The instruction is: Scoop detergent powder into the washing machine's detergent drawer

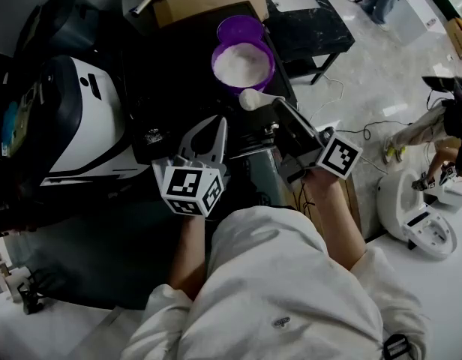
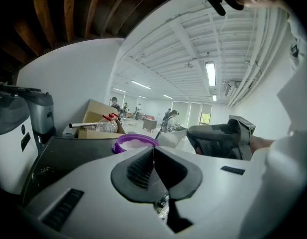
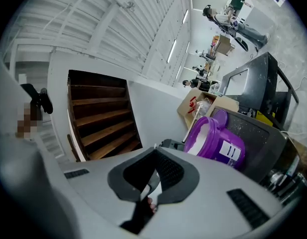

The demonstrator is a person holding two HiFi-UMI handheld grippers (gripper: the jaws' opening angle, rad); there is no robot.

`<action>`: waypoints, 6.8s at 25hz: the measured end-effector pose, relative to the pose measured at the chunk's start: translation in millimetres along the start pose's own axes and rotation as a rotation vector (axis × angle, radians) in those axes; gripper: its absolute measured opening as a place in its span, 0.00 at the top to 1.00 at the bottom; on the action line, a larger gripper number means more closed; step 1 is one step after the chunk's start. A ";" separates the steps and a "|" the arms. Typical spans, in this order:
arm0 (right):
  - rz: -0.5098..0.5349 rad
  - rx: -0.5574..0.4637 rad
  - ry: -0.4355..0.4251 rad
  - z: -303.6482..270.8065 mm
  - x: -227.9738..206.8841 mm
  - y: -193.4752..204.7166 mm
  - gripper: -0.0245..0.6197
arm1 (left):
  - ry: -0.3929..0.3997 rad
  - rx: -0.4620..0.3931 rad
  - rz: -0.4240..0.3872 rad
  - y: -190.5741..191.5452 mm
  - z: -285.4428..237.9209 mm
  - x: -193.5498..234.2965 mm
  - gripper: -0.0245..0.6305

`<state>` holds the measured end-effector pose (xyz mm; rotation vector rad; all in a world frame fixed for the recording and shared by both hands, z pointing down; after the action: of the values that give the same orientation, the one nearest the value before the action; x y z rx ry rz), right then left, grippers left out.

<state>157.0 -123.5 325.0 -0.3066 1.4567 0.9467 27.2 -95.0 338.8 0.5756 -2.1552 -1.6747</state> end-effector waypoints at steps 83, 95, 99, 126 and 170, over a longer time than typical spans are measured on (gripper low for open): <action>0.061 0.207 0.311 -53.7 -77.6 286.0 0.95 | -0.023 0.128 0.173 135.1 187.5 152.9 0.93; 0.208 0.257 0.415 -58.1 -118.1 303.5 0.95 | 0.017 0.148 0.195 153.3 178.7 159.0 0.93; 0.276 0.293 0.430 -59.8 -126.0 309.9 0.95 | 0.017 0.148 0.196 154.2 179.2 160.4 0.93; 0.828 0.512 0.434 -82.3 -126.2 336.9 0.95 | -0.010 0.145 0.203 158.2 199.8 163.5 0.93; 1.762 0.722 0.274 -68.6 -86.5 389.6 0.95 | -0.046 0.127 0.178 154.5 222.5 152.4 0.93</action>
<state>-149.3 39.5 533.7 1.7056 2.0708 1.5602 -231.8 44.3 439.3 0.3692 -2.2840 -1.4791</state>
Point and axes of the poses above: the fingertips, and each gripper's own axes: z backward along the fingers, x to its left, y out of its underside, the point moved 1 cm from there along z, backward along the fingers, and after that the axes turned 8 degrees about -z, right-handed, at the moved point
